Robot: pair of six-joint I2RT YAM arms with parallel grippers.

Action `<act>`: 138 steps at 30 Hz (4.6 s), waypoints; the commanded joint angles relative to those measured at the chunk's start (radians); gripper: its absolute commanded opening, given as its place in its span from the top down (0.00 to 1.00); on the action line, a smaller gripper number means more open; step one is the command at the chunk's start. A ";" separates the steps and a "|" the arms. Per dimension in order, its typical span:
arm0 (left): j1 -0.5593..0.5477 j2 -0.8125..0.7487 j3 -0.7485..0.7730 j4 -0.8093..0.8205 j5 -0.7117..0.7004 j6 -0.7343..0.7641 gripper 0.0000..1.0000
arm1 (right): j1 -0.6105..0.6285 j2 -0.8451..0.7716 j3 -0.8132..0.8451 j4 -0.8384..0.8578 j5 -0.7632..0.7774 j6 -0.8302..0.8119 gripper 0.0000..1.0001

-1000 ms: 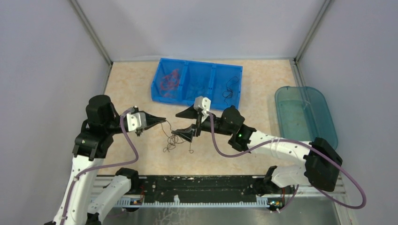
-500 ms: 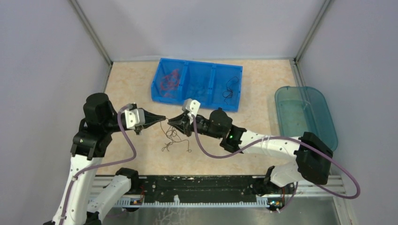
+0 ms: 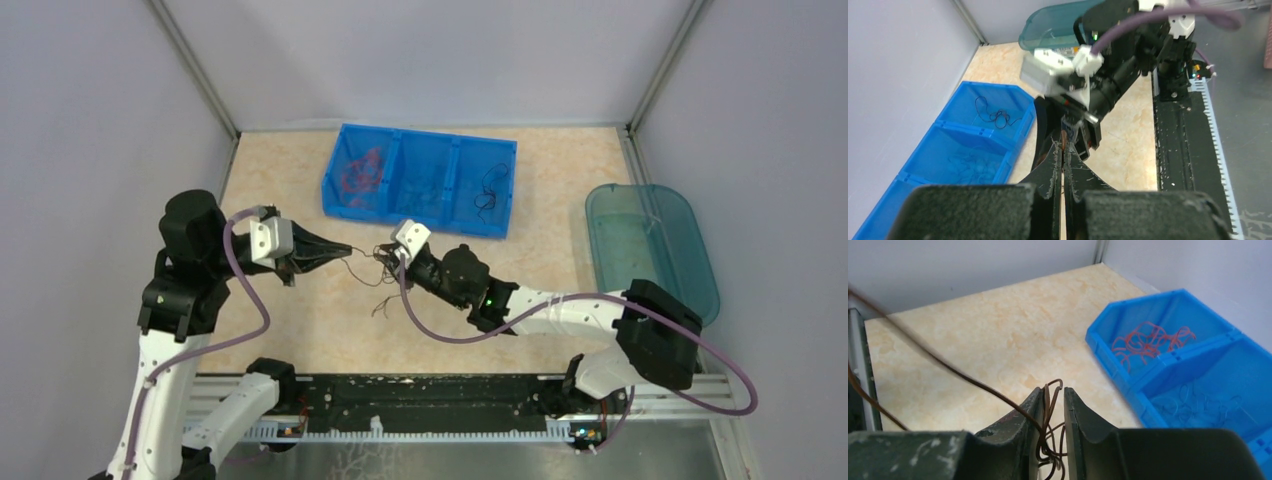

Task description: Untangle the cables

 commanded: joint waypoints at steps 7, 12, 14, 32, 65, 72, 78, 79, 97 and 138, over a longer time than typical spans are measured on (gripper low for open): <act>-0.006 0.020 0.137 0.053 0.083 -0.134 0.99 | 0.010 -0.002 -0.103 0.093 0.063 0.002 0.77; -0.006 0.031 0.202 0.065 0.068 -0.133 1.00 | 0.010 -0.030 -0.199 0.125 0.089 0.035 0.81; -0.006 0.037 0.226 0.074 0.064 -0.134 1.00 | 0.010 -0.041 -0.239 0.142 0.105 0.054 0.82; -0.005 -0.013 0.190 0.769 -0.600 -0.077 1.00 | 0.010 -0.029 -0.450 0.320 0.167 0.256 0.82; -0.005 0.008 0.124 0.590 -0.196 -0.302 1.00 | -0.142 -0.392 -0.080 -0.044 -0.326 0.097 0.10; -0.005 0.003 0.095 0.590 -0.133 -0.361 1.00 | -0.142 -0.324 -0.017 0.000 -0.448 0.128 0.12; -0.005 -0.002 0.093 0.591 -0.117 -0.384 1.00 | -0.142 -0.231 0.017 0.106 -0.559 0.209 0.11; -0.006 -0.003 0.091 0.590 -0.117 -0.388 1.00 | -0.142 -0.213 0.029 0.117 -0.571 0.218 0.11; -0.005 -0.003 0.085 0.588 -0.109 -0.402 1.00 | -0.144 0.055 0.228 0.151 -0.699 0.373 0.73; -0.005 -0.088 0.039 0.366 -0.273 -0.200 0.01 | -0.739 0.331 0.531 -0.261 -0.181 -0.054 1.00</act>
